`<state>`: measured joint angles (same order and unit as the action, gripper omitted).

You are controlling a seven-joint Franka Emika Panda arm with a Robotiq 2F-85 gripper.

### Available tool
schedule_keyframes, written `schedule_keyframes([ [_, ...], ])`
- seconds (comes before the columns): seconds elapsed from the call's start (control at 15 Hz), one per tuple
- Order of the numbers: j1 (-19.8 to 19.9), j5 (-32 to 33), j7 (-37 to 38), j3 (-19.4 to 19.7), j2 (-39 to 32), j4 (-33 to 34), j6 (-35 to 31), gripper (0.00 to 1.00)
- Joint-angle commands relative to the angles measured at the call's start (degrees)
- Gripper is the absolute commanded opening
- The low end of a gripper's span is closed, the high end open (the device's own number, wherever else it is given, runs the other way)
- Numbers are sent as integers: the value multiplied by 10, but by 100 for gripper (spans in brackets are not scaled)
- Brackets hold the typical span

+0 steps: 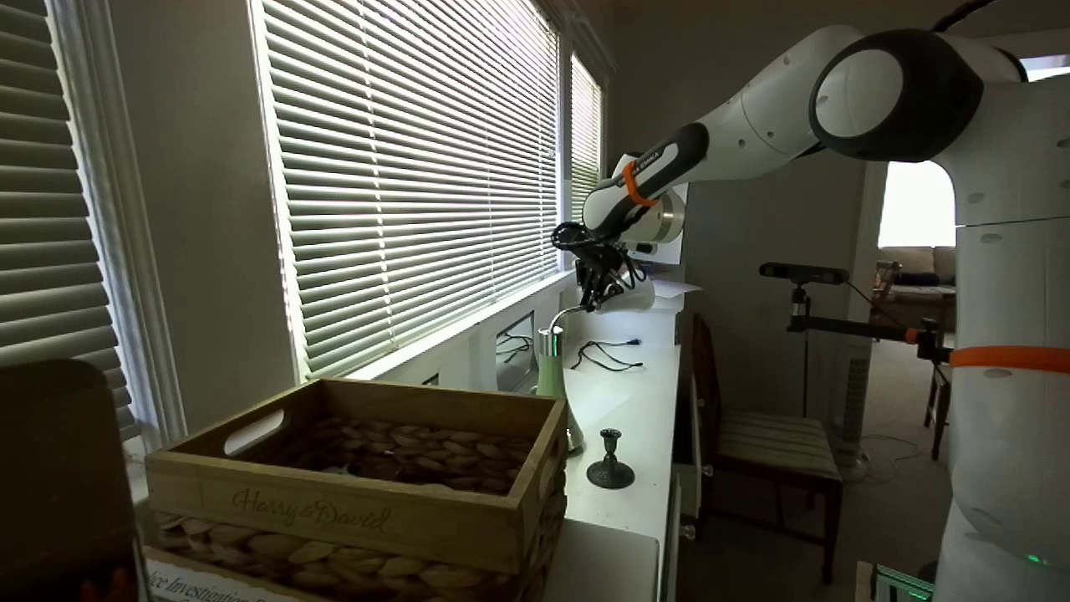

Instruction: Straighten the lamp

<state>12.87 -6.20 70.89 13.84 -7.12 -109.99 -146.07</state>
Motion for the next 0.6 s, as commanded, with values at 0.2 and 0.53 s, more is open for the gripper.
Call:
schedule_keyframes([
  [0.2, -4, -10, -3, 0, -4, 4, 17, 41],
  [0.53, -2, -7, -11, 1, -13, 7, 12, 0],
])
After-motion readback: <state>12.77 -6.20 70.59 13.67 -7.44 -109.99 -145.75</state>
